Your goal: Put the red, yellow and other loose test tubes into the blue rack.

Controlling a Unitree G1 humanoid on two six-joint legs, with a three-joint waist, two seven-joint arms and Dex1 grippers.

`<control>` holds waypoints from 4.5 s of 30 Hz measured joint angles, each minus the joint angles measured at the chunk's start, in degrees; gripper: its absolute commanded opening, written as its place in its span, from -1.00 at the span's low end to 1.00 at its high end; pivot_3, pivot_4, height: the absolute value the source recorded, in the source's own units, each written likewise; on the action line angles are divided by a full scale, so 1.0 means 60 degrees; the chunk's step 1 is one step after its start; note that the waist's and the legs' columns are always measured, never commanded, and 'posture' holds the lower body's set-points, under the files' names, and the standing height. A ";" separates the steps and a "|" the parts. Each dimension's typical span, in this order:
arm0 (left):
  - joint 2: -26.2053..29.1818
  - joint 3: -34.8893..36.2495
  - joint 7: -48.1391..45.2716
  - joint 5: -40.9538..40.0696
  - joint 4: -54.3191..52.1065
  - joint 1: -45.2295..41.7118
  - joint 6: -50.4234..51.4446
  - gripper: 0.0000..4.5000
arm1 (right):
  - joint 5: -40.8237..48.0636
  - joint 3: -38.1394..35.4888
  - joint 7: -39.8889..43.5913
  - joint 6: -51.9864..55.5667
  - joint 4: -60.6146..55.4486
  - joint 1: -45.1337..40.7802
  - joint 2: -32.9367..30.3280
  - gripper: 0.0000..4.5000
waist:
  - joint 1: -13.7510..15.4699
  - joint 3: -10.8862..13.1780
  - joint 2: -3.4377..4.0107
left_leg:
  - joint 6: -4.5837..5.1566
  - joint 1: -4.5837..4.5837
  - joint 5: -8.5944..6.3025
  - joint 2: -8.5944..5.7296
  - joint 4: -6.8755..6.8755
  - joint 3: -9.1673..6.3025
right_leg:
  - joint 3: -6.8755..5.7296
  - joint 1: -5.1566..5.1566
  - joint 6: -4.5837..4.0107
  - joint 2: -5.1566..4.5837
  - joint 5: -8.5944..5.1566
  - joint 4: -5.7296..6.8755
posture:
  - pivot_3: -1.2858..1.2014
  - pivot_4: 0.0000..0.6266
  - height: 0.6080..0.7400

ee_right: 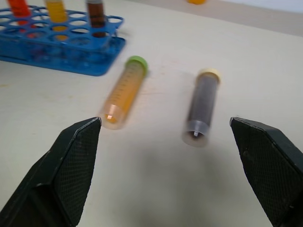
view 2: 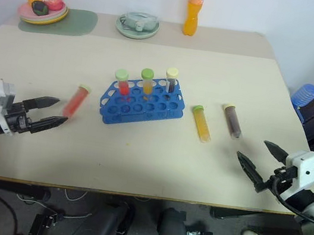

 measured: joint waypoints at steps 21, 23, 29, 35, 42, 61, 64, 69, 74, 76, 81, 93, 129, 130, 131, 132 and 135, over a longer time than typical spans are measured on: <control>-0.0374 -0.0119 0.0105 0.0004 -0.0421 -0.0361 0.0180 0.97 | 0.0269 0.1292 -0.0911 0.1107 -0.0542 -0.1637 0.0195 1.00 | 0.0141 0.0001 0.0001 | 0.0002 -0.0004 0.0000 0.0001 -0.0001 0.0001 | -0.0001 -0.0001 0.0002 -0.0001 0.0002 -0.0012 | 0.03 -0.52 1.00; -0.0398 -0.0257 0.0088 0.0015 -0.0425 -0.0461 0.0177 0.97 | 0.0286 0.1556 -0.1053 0.1384 -0.0661 -0.1913 0.0191 1.00 | 0.0145 0.0001 0.0001 | 0.0002 -0.0004 0.0000 0.0001 0.0001 0.0001 | -0.0001 -0.0001 0.0002 -0.0001 0.0002 -0.0012 | 0.03 -0.52 1.00; -0.0409 -0.0714 -0.0154 0.0248 -0.0434 -0.0989 -0.0051 0.97 | 0.0210 0.2329 -0.2861 0.4683 -0.1232 -0.3703 -0.1000 1.00 | 0.0151 0.0003 0.0002 | 0.0001 -0.0012 0.0000 0.0000 0.0003 0.0001 | -0.0004 -0.0010 -0.0002 -0.0002 0.0001 -0.0011 | 0.03 -0.52 1.00; -0.0640 -0.1389 -0.0431 0.0259 -0.0954 -0.1692 0.0006 0.97 | 0.0641 0.3206 -0.3466 0.8368 0.0329 -0.7187 -0.1400 1.00 | 0.0129 0.0008 0.0003 | 0.0006 -0.0022 0.0000 0.0001 -0.0003 0.0002 | -0.0006 -0.0014 0.0000 -0.0003 0.0004 -0.0031 | 0.03 -0.52 1.00; -0.0594 -0.2296 -0.1614 0.0236 -0.1496 -0.2129 0.0259 0.97 | 0.0161 0.4194 -0.3593 1.1020 0.3757 -1.0484 -0.1513 1.00 | 0.0121 0.0011 0.0009 | 0.0015 -0.0031 -0.0005 0.0001 -0.0022 0.0006 | -0.0008 -0.0017 0.0022 -0.0004 0.0018 -0.0064 | 0.03 -0.52 1.00; -0.0758 -0.2695 -0.1909 0.0187 -0.2274 -0.2133 0.0716 0.97 | -0.2693 0.7699 -0.1042 0.8891 0.9928 -1.3489 -0.1188 1.00 | -0.0113 0.0021 0.0025 | 0.0018 -0.0032 -0.0007 0.0000 -0.0016 0.0012 | -0.0009 -0.0015 0.0029 0.0001 0.0024 -0.0071 | 0.03 -0.52 1.00; -0.0756 -0.2709 -0.1915 0.0179 -0.2282 -0.2075 0.0790 0.97 | -0.3308 0.8137 -0.0491 0.8266 1.1024 -1.3972 -0.0954 1.00 | -0.0134 0.0022 0.0028 | 0.0014 -0.0032 -0.0005 0.0000 -0.0017 0.0013 | -0.0009 -0.0017 0.0029 0.0003 0.0024 -0.0070 | 0.03 -0.52 1.00; -0.0752 -0.2694 -0.1898 0.0138 -0.2364 -0.1871 0.0838 1.00 | -0.4310 0.8541 0.0117 0.7054 1.2678 -1.4373 -0.0410 0.63 | -0.0136 0.0022 0.0030 | -0.0004 -0.0032 0.0005 0.0000 -0.0014 0.0013 | -0.0008 -0.0018 0.0028 0.0004 0.0024 -0.0064 | 0.03 -0.52 1.00; -0.0730 -0.2656 -0.1857 0.0011 -0.2645 -0.1557 0.0970 1.00 | -0.5073 0.8598 0.0568 0.6194 1.3686 -1.4599 -0.0032 -0.48 | -0.0139 0.0023 0.0032 | -0.0017 -0.0032 0.0012 -0.0001 -0.0013 0.0013 | -0.0007 -0.0025 0.0028 0.0005 0.0024 -0.0049 | 0.03 -0.52 1.00; -0.0654 -0.2618 -0.1829 0.0000 -0.2752 -0.1430 0.1016 1.00 | -0.5335 0.8594 0.0760 0.5927 1.3894 -1.4667 0.0065 -0.67 | -0.0157 0.0023 0.0032 | -0.0015 -0.0029 0.0010 -0.0001 -0.0013 0.0013 | -0.0007 -0.0026 0.0027 0.0006 0.0024 -0.0043 | 0.03 -0.52 1.00; -0.0607 -0.2527 -0.1695 -0.0003 -0.2906 -0.1217 0.1045 1.00 | -0.5735 0.8560 0.1269 0.5439 1.3968 -1.4656 0.0121 -0.67 | -0.0157 0.0023 0.0034 | -0.0011 -0.0028 0.0007 -0.0001 -0.0005 0.0013 | -0.0005 -0.0028 0.0027 0.0006 0.0024 -0.0030 | 0.03 -0.52 1.00; -0.0788 -0.2014 -0.0910 -0.0034 -0.2877 -0.0875 0.0867 1.00 | -0.2546 0.5126 0.2829 0.7870 0.4353 -1.0566 -0.0082 -0.67 | -0.0139 0.0039 0.0063 | -0.0003 -0.0034 0.0001 0.0002 -0.0004 0.0011 | -0.0001 -0.0057 0.0024 0.0003 0.0021 0.0021 | 0.03 -0.52 1.00; -0.2305 -0.1436 0.1118 0.0328 -0.1433 -0.1181 -0.0677 1.00 | -0.4317 0.5159 -0.3998 -0.5164 0.6430 -0.7389 0.6187 -0.67 | -0.0155 0.0028 0.0054 | -0.0086 -0.0009 0.0054 -0.0004 -0.0008 0.0009 | 0.0001 -0.0046 0.0018 0.0018 0.0026 0.0037 | 0.03 -0.52 1.00; -0.2305 -0.1436 0.1116 0.0328 -0.1433 -0.1176 -0.0675 1.00 | -0.4350 0.5255 -0.3958 -0.5252 0.6430 -0.7359 0.6172 -0.67 | -0.0155 0.0028 0.0054 | -0.0086 -0.0008 0.0054 -0.0004 -0.0008 0.0010 | 0.0001 -0.0046 0.0018 0.0018 0.0026 0.0038 | 0.03 -0.52 1.00; -0.2305 -0.1436 0.1116 0.0328 -0.1434 -0.1171 -0.0672 1.00 | -0.4413 0.5337 -0.3924 -0.5299 0.6430 -0.7326 0.6153 -0.67 | -0.0156 0.0028 0.0054 | -0.0086 -0.0008 0.0054 -0.0004 -0.0008 0.0010 | 0.0001 -0.0046 0.0018 0.0018 0.0026 0.0039 | 0.03 -0.52 1.00; -0.2305 -0.1436 0.1116 0.0328 -0.1439 -0.1162 -0.0667 1.00 | -0.4469 0.5419 -0.3898 -0.5327 0.6434 -0.7292 0.6134 -0.67 | -0.0155 0.0028 0.0054 | -0.0086 -0.0008 0.0054 -0.0004 -0.0008 0.0010 | 0.0001 -0.0046 0.0018 0.0018 0.0026 0.0038 | 0.03 -0.52 1.00; -0.2305 -0.1437 0.1120 0.0328 -0.1448 -0.1139 -0.0648 1.00 | -0.4515 0.5482 -0.3868 -0.5398 0.6436 -0.7284 0.6073 -0.67 | -0.0152 0.0028 0.0053 | -0.0086 -0.0008 0.0054 -0.0004 -0.0008 0.0010 | 0.0001 -0.0046 0.0018 0.0018 0.0026 0.0038 | 0.03 -0.52 1.00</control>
